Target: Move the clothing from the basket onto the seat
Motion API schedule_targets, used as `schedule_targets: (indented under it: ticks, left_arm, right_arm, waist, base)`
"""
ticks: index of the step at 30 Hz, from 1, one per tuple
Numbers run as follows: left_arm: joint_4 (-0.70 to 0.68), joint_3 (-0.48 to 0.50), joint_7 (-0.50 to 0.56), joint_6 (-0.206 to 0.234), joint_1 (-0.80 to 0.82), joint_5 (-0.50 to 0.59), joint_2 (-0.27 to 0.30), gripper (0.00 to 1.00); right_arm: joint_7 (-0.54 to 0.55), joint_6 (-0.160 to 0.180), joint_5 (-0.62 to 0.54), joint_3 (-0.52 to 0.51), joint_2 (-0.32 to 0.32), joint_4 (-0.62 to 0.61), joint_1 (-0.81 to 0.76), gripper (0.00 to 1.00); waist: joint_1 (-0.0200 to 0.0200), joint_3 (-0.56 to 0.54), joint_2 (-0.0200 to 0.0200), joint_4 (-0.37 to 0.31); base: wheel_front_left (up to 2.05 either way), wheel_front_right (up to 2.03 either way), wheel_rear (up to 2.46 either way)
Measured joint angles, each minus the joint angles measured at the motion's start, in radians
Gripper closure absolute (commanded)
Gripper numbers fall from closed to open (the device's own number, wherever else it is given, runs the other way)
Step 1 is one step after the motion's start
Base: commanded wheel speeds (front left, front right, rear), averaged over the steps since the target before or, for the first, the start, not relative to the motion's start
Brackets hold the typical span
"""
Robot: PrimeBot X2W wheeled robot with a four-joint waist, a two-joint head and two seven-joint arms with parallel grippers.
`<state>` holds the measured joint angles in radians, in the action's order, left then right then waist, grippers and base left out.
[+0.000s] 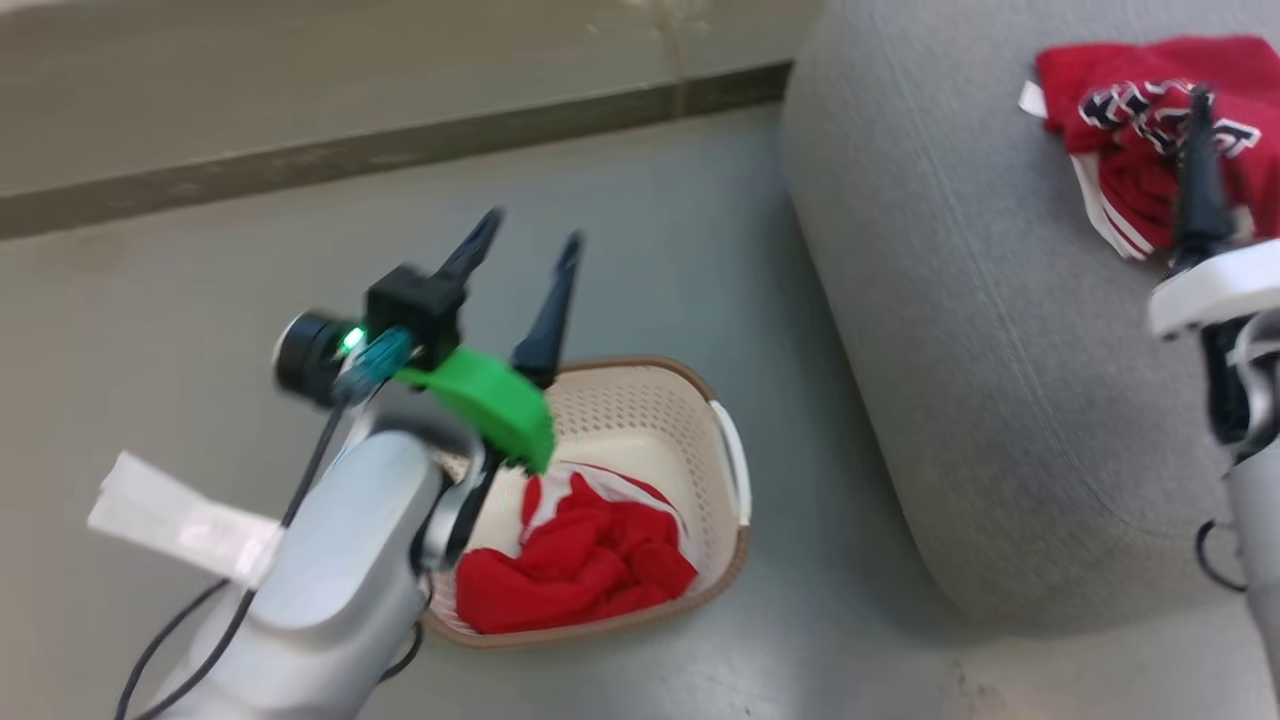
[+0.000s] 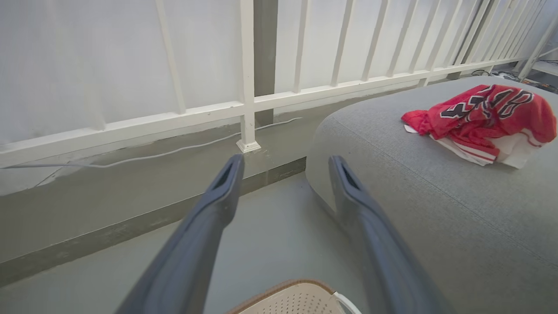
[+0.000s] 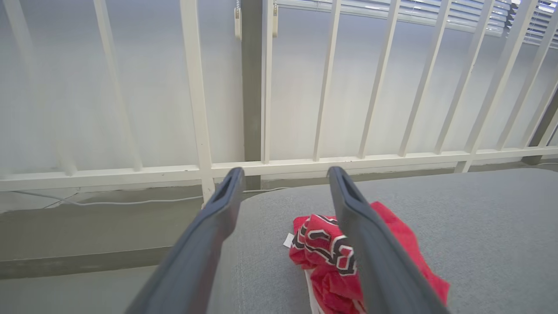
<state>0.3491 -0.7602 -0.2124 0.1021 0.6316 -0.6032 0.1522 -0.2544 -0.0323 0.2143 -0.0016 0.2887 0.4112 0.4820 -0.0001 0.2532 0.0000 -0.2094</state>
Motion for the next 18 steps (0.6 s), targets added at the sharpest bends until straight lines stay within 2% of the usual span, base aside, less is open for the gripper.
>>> schedule_targets:
  ticks: [11,18]
  left_arm:
    - [0.058,0.123,-0.027,0.017,-0.173,-0.011,0.073,0.00]
    - [0.055,0.237,-0.036,0.022,-0.285,-0.009,0.096,0.00]
  right_arm:
    - [0.000,0.001,-0.028,0.055,-0.062,-0.058,-0.121,0.00]
    - [0.000,0.017,-0.039,0.090,-0.105,-0.097,-0.222,0.00]
  waist:
    - [0.0000,-0.121,0.0000,0.106]
    - [0.0000,-0.204,0.0000,0.168]
  base:
    - [0.00,0.00,0.00]
    - [0.00,0.00,0.00]
